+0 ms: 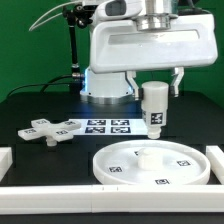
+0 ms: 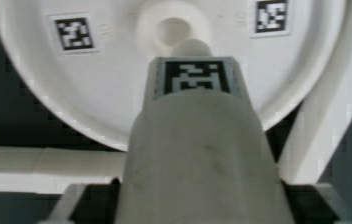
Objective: Assemble round table
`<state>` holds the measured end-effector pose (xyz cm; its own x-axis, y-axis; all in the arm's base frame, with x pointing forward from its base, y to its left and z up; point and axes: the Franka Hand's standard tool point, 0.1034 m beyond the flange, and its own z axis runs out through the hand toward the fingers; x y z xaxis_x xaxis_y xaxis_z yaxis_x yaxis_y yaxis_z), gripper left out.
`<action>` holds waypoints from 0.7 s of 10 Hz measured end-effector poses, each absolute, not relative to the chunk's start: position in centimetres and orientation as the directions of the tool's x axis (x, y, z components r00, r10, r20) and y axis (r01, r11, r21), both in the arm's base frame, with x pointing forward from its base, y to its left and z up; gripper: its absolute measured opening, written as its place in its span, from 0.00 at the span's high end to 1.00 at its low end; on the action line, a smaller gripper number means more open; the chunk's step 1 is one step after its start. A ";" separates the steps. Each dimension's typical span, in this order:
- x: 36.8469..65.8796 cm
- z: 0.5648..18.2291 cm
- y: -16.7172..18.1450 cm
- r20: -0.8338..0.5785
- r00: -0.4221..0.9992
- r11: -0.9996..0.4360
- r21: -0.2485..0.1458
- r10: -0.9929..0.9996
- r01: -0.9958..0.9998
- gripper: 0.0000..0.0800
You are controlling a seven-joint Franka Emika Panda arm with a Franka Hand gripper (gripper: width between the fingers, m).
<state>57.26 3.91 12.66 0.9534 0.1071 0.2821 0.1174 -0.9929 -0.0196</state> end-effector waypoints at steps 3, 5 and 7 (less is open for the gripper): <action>57.3 11.9 3.3 0.280 0.950 -0.988 -0.015 0.141 0.151 0.49; 57.2 11.7 3.5 0.282 0.948 -0.988 -0.014 0.145 0.155 0.49; 57.3 10.6 4.5 0.298 0.941 -0.985 -0.008 0.161 0.171 0.49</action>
Offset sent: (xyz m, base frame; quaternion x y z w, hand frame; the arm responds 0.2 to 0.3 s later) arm 0.0000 0.0000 0.0000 0.0000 0.0000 0.0000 1.0000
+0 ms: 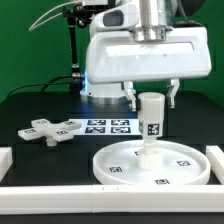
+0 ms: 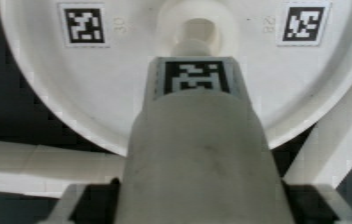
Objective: Assemble round table
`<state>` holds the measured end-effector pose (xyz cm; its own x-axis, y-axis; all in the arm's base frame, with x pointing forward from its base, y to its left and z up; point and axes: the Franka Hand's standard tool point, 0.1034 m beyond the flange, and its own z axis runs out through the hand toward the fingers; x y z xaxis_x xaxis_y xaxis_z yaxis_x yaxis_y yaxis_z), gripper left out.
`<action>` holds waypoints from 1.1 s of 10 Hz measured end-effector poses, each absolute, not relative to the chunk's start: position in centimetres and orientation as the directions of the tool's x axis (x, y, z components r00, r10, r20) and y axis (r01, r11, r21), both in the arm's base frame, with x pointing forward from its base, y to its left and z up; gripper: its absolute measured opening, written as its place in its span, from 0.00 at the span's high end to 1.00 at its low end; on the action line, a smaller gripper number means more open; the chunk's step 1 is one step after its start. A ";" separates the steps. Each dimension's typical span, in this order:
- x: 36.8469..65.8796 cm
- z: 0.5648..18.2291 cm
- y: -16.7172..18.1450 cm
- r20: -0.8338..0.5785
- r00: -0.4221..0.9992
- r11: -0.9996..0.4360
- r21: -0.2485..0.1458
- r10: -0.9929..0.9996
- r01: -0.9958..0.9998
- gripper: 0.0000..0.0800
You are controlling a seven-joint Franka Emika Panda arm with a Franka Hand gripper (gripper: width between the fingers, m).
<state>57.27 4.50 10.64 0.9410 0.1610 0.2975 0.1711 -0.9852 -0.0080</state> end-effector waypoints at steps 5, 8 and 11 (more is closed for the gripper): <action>57.3 10.2 4.7 0.294 0.939 -0.982 -0.003 0.180 0.189 0.49; 57.2 10.2 4.6 0.300 0.937 -0.982 -0.002 0.179 0.189 0.49; 56.9 9.9 4.3 0.293 0.940 -0.983 -0.002 0.176 0.184 0.49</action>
Offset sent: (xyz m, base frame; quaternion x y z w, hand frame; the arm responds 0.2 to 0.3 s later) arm -0.0006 -0.0010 -0.0042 -0.0013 -0.0009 -0.0040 1.0000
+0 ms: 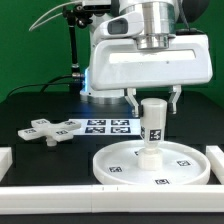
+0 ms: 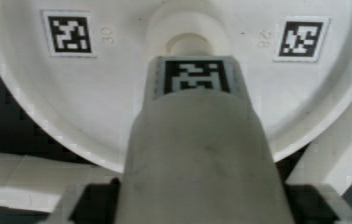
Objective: Assemble round table
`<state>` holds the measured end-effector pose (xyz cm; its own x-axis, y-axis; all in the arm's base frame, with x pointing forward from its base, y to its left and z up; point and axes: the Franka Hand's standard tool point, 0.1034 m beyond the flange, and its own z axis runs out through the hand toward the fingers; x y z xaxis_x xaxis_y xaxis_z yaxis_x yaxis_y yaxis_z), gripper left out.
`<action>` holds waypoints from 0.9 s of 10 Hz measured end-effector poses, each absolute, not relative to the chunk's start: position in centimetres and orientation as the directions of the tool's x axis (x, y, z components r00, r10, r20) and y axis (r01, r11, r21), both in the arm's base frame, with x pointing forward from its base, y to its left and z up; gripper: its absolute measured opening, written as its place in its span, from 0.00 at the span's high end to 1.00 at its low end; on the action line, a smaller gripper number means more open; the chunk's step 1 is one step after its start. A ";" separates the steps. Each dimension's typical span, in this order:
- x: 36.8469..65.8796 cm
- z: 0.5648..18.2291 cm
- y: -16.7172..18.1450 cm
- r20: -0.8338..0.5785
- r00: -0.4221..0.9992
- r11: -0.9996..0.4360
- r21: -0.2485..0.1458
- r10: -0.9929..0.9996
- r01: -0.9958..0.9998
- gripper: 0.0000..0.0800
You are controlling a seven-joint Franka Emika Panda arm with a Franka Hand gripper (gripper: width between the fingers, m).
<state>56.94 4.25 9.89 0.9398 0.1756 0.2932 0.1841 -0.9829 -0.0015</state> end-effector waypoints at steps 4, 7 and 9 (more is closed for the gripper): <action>56.4 9.2 4.2 0.284 0.943 -0.983 -0.002 0.174 0.183 0.49; 56.5 8.7 4.3 0.290 0.941 -0.983 0.000 0.177 0.185 0.49; 56.6 8.7 4.2 0.313 0.934 -0.983 0.007 0.174 0.181 0.49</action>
Offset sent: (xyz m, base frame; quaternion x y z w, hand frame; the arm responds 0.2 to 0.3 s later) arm -0.0048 0.0021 -0.0075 0.0043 0.0088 0.0039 0.9999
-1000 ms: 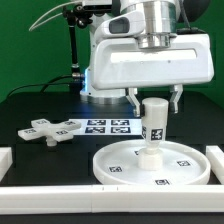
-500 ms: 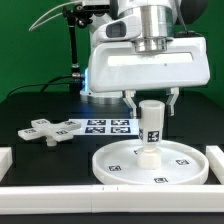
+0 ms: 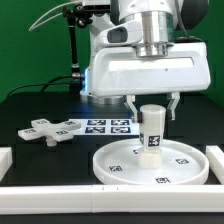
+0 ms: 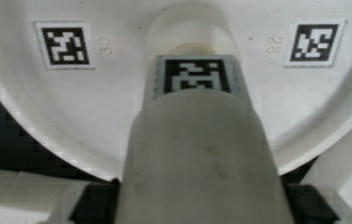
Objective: Assemble round table
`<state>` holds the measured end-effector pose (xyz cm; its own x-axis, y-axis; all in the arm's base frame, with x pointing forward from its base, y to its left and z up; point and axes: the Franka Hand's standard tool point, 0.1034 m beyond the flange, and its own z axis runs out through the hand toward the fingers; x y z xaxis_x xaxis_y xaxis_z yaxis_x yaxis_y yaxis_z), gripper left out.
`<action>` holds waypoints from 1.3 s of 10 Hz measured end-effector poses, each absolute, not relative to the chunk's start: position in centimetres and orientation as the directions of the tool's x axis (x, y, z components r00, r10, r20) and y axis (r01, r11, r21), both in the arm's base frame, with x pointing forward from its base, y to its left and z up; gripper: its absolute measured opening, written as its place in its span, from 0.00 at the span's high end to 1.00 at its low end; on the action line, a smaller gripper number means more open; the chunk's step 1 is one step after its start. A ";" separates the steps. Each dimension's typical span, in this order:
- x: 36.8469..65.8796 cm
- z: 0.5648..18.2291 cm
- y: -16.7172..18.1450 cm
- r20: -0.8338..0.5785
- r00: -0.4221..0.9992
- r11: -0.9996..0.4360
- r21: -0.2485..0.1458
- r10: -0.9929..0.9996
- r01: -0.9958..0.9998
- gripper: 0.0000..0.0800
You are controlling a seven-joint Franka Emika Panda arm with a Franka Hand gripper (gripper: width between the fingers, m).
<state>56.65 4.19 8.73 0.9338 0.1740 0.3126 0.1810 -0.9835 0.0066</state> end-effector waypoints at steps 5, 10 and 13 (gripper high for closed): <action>57.0 8.6 3.0 0.371 0.916 -0.988 0.023 0.152 0.155 0.29; 57.1 10.7 3.1 0.298 0.942 -0.987 -0.003 0.152 0.161 0.19; 58.2 12.3 3.0 0.280 0.947 -0.986 -0.011 0.156 0.166 0.19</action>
Offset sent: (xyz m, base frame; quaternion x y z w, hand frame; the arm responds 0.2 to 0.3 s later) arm 0.0000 0.0000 0.0000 0.0000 0.0000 0.0000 1.0000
